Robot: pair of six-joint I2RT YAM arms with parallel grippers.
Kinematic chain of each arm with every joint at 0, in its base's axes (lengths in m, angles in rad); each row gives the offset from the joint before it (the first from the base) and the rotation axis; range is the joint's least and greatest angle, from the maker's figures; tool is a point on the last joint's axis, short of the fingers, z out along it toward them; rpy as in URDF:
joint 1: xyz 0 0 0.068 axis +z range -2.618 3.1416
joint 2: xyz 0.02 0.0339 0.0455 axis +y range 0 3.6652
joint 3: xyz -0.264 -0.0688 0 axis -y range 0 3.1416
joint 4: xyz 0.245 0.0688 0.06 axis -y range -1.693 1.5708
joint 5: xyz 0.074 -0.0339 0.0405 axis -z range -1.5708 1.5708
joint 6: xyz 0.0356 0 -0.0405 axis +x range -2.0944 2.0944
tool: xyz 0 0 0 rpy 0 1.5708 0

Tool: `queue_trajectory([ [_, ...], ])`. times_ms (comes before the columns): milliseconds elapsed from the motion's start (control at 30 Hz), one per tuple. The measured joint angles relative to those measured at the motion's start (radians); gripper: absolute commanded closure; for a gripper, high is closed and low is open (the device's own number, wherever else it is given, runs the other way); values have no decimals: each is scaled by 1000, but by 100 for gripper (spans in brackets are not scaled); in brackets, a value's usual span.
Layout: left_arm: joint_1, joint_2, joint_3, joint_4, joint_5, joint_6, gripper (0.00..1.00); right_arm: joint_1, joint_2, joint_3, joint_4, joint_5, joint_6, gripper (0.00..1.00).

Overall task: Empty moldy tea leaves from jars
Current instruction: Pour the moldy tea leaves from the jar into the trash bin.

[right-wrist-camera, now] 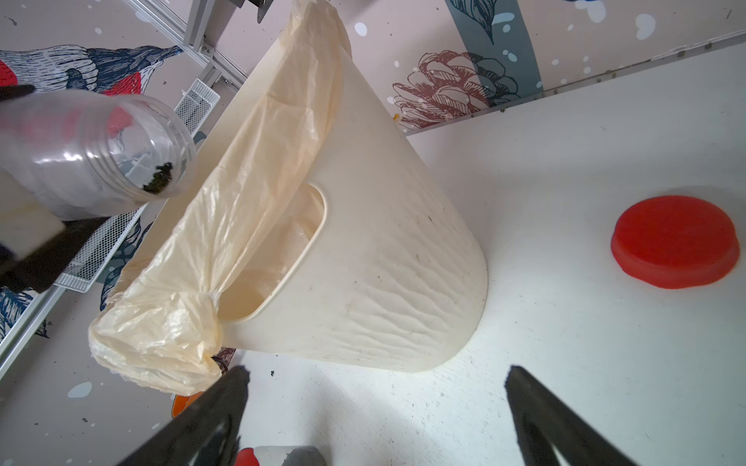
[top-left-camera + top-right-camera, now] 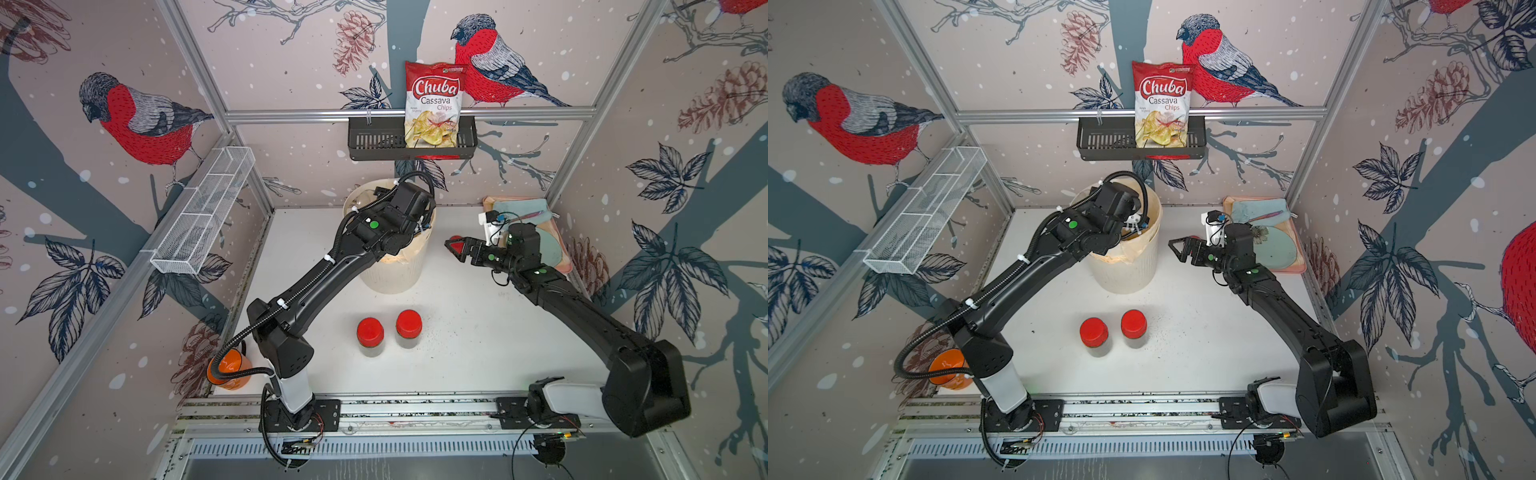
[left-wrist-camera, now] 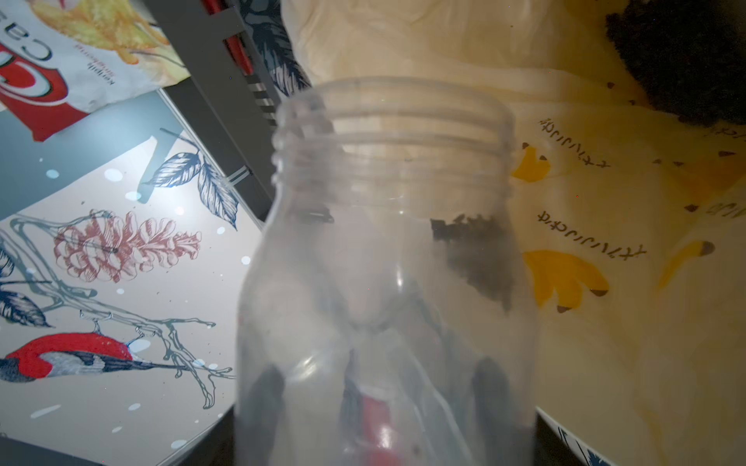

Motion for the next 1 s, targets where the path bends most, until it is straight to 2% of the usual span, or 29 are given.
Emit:
queue_trajectory([
  [133,0,15,16,-27,14,-26,54,0,-2,0,0,0,0,1],
  [300,-1,14,11,-19,-26,-21,54,0,-1,0,4,0,-1,1],
  [533,-52,-5,-37,36,-76,54,54,0,3,0,5,0,-3,1],
  [1000,-49,-39,-51,74,-100,109,54,0,23,-2,11,-16,0,0],
])
